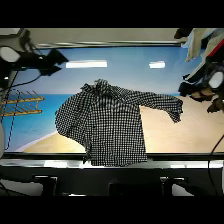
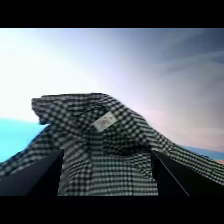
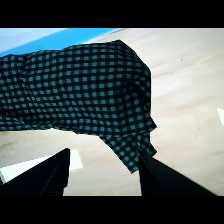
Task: Fold the clothes and pants, and hang the long-sleeved shirts on hangers.
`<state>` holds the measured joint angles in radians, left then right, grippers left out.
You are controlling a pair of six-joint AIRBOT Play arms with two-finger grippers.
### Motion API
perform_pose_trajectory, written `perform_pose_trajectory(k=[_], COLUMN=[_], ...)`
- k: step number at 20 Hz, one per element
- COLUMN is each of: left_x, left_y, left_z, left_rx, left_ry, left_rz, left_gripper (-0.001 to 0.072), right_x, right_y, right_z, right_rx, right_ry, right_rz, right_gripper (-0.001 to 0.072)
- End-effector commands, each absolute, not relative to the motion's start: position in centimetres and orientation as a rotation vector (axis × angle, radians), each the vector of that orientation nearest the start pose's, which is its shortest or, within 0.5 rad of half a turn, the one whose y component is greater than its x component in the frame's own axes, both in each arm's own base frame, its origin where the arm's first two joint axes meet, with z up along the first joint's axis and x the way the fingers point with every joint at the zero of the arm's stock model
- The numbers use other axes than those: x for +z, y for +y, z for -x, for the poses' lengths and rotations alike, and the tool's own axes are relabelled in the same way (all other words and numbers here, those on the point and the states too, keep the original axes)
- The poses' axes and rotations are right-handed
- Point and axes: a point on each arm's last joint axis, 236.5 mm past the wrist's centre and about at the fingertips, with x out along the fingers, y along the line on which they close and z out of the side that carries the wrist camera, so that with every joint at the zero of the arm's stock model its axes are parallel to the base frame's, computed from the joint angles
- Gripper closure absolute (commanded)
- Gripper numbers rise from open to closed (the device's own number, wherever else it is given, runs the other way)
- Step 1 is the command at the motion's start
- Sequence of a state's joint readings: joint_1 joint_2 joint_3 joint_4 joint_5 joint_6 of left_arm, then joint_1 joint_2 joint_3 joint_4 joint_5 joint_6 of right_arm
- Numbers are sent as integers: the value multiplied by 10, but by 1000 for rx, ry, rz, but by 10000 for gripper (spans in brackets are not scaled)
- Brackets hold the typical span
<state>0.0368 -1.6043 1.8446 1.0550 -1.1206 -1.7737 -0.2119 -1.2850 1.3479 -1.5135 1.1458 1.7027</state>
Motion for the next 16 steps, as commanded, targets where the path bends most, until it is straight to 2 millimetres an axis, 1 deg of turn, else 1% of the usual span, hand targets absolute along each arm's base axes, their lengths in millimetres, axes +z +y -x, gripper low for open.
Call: perform_pose_trajectory(k=[1, 2, 3, 4, 5, 6, 7, 9, 10, 12, 14, 16], left_x=[157, 145, 128, 108, 87, 66, 48, 20, 11, -3, -11, -12], left_y=[-6, 3, 9, 10, 10, 2, -8, -29, -37, -47, -55, -58], left_z=[-474, -454, -433, -411, -390, -368, -349, -316, -305, -289, -281, -281], left_rx=[-63, -35, -1, 30, 55, 64, 63, 49, 37, 14, -11, -25], left_ry=[970, 988, 999, 1007, 1016, 1030, 1044, 1064, 1070, 1101, 1136, 1139], left_rz=[538, 554, 579, 606, 629, 663, 706, 811, 835, 845, 852, 860], left_gripper=[81, 81, 81, 81, 81, 81, 81, 81, 81, 81, 81, 81], right_x=[76, 58, 35, 14, -6, -24, -41, -69, -81, -95, -100, -98], right_y=[-70, -62, -47, -30, -8, 12, 27, 52, 61, 82, 105, 130], right_z=[-377, -360, -339, -322, -307, -291, -273, -240, -226, -210, -204, -206], right_rx=[-79, -50, -12, 31, 97, 146, 178, 226, 233, 252, 284, 332], right_ry=[1141, 1205, 1295, 1366, 1420, 1476, 1535, 1633, 1669, 1693, 1688, 1667], right_rz=[-487, -564, -632, -675, -703, -720, -714, -699, -699, -740, -796, -828], right_gripper=[210, 210, 210, 211, 212, 212, 212, 212, 211, 212, 213, 222])
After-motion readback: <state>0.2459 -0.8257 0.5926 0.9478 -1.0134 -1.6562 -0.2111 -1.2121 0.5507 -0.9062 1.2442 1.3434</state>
